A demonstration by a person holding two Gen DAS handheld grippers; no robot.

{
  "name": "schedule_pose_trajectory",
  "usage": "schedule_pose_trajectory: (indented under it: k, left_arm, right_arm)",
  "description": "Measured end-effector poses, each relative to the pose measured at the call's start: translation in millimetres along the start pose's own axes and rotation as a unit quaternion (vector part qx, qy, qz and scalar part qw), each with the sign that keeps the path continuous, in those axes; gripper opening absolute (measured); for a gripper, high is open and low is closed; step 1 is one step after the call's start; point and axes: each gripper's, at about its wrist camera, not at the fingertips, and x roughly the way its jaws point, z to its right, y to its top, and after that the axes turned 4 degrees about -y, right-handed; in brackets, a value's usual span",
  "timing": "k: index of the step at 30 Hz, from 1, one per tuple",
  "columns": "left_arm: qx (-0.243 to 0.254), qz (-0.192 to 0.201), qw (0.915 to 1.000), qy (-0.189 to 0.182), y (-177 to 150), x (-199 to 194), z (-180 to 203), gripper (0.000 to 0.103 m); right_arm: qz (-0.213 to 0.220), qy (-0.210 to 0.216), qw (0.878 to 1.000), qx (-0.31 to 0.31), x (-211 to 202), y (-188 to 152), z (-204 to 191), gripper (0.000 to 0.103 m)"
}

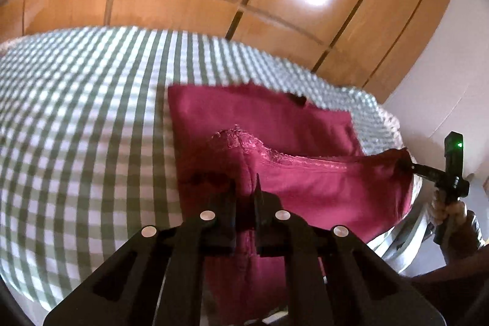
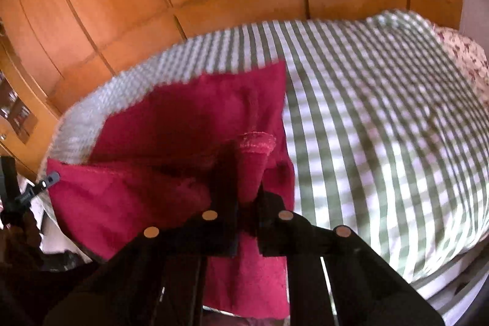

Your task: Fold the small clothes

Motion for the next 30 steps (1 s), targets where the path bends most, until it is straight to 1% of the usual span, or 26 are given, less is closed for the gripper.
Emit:
schedule_pose_trajectory:
  k: [2,5,8,11,13,17,19,21,22,23,24,25,26,27,28,29,30]
  left_arm:
    - [0.000,0.013,0.9999,0.001,14,1,0,0.007]
    - [0.003,0.034,0.9993,0.014,41,10,-4,0.007]
    - [-0.003,0.050,0.9983,0.031,72,28,-12,0.007]
    - [-0.007,0.057,0.9970,0.052,99,50,-21,0.007]
    - [-0.007,0.054,0.9961,0.069,112,68,-27,0.007]
    - [-0.027,0.030,0.9938,0.104,126,111,-50,0.007]
    - [-0.040,0.006,0.9918,0.122,127,137,-62,0.007]
    - [-0.046,-0.021,0.9887,0.141,122,159,-73,0.007]
    - [-0.051,-0.043,0.9857,0.154,118,173,-79,0.008]
    - [-0.056,-0.056,0.9835,0.163,114,181,-84,0.010]
    - [-0.057,-0.058,0.9833,0.163,113,184,-85,0.010]
    - [-0.055,-0.056,0.9829,0.167,114,181,-83,0.017]
    - [-0.052,-0.054,0.9809,0.179,116,177,-80,0.024]
    - [-0.051,-0.048,0.9778,0.197,118,170,-77,0.040]
    - [-0.052,-0.036,0.9759,0.209,120,162,-73,0.049]
    - [-0.052,-0.016,0.9767,0.207,121,150,-67,0.050]
    - [-0.050,-0.005,0.9786,0.199,122,143,-62,0.050]
  right_arm:
    - [0.012,0.005,1.000,0.006,5,16,-1,0.008]
    - [0.030,-0.003,0.999,0.012,23,46,-4,0.008]
    - [0.042,-0.013,0.999,0.025,46,81,-1,0.008]
    - [0.045,-0.019,0.998,0.035,73,111,0,0.008]
    - [0.043,-0.029,0.998,0.042,97,128,1,0.007]
    - [0.023,-0.060,0.997,0.049,143,138,3,0.007]
    - [0.000,-0.085,0.995,0.051,173,134,8,0.007]
    - [-0.024,-0.096,0.993,0.056,196,126,15,0.007]
    - [-0.030,-0.102,0.993,0.056,204,122,18,0.008]
    - [-0.029,-0.105,0.992,0.056,206,119,20,0.010]
    - [-0.024,-0.105,0.993,0.056,206,118,21,0.011]
    - [-0.023,-0.104,0.993,0.056,203,118,21,0.016]
    - [-0.021,-0.107,0.993,0.052,198,119,19,0.026]
    - [-0.013,-0.108,0.993,0.046,190,119,17,0.030]
    - [-0.002,-0.109,0.993,0.040,179,120,14,0.035]
    - [0.009,-0.112,0.993,0.035,169,120,9,0.041]
    - [0.026,-0.107,0.994,0.028,154,118,3,0.044]
